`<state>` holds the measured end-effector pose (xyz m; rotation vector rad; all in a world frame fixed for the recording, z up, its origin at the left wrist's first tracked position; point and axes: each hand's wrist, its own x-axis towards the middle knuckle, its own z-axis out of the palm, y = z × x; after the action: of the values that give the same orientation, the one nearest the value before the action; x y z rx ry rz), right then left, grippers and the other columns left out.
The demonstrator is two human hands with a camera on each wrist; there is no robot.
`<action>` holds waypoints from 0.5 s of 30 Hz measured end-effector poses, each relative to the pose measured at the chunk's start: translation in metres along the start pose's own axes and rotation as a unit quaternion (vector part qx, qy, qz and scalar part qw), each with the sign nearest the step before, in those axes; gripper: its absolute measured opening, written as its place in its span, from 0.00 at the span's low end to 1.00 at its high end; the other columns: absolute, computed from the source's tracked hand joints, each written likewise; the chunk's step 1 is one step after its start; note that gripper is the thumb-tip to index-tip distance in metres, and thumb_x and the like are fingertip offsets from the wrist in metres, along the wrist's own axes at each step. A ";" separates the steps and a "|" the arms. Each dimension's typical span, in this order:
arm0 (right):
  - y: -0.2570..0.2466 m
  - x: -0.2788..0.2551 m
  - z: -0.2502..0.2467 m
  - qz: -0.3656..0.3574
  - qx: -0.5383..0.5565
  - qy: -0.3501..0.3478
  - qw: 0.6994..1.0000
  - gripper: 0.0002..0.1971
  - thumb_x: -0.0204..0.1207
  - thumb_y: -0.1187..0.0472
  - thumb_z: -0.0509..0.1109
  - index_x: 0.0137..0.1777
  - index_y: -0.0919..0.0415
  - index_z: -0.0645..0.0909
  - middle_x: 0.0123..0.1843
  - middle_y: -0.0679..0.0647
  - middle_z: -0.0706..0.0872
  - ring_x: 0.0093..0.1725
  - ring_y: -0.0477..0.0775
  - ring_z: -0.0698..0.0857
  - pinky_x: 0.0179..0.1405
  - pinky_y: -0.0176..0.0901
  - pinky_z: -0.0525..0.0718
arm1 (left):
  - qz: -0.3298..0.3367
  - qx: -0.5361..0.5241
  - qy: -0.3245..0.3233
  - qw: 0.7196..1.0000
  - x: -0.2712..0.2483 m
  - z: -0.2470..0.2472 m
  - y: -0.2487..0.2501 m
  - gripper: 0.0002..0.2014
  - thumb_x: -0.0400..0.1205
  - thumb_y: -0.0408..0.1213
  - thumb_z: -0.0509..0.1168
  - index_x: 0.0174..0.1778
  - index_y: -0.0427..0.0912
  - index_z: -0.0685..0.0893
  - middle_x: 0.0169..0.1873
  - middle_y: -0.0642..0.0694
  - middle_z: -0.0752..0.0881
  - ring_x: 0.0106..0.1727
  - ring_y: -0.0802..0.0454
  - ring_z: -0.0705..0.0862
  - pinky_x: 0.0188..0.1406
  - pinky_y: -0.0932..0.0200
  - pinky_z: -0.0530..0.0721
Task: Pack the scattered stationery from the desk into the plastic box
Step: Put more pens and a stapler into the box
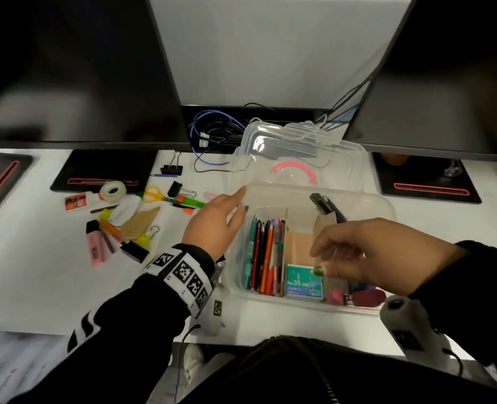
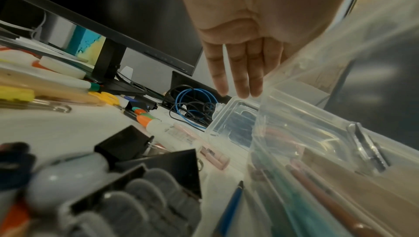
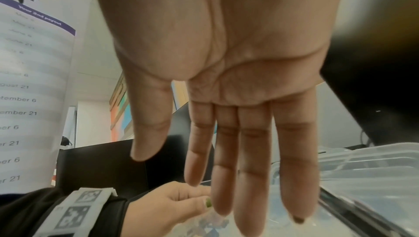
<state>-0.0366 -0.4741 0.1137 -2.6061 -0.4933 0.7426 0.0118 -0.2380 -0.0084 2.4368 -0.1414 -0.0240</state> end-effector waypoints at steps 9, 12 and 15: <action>-0.073 0.059 0.023 -0.020 0.028 0.052 0.998 0.05 0.74 0.50 0.71 0.48 0.47 0.84 0.36 0.39 0.81 0.39 0.38 0.80 0.47 0.34 0.79 | 0.016 -0.003 -0.068 0.998 -0.028 -0.041 -0.044 0.19 0.85 0.40 0.57 0.72 0.57 0.75 0.63 0.55 0.79 0.62 0.59 0.79 0.61 0.62 0.76; -0.096 0.083 0.038 -0.023 0.033 0.063 0.997 0.04 0.74 0.52 0.71 0.47 0.48 0.84 0.32 0.38 0.78 0.34 0.37 0.76 0.36 0.26 0.72 | -0.020 0.022 -0.060 0.998 -0.034 -0.061 -0.078 0.16 0.84 0.38 0.58 0.67 0.54 0.80 0.61 0.54 0.79 0.58 0.57 0.80 0.59 0.62 0.76; -0.117 0.104 0.054 -0.025 0.018 0.056 0.998 0.06 0.76 0.56 0.69 0.50 0.51 0.85 0.40 0.42 0.82 0.40 0.33 0.76 0.35 0.23 0.70 | -0.071 0.066 -0.036 0.995 -0.036 -0.079 -0.115 0.15 0.83 0.37 0.60 0.65 0.52 0.82 0.62 0.51 0.78 0.57 0.54 0.80 0.58 0.63 0.75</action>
<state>-0.0097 -0.3144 0.0797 -2.5753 -0.5041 0.5810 -0.0090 -0.0964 -0.0232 2.5741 -0.0004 -0.1715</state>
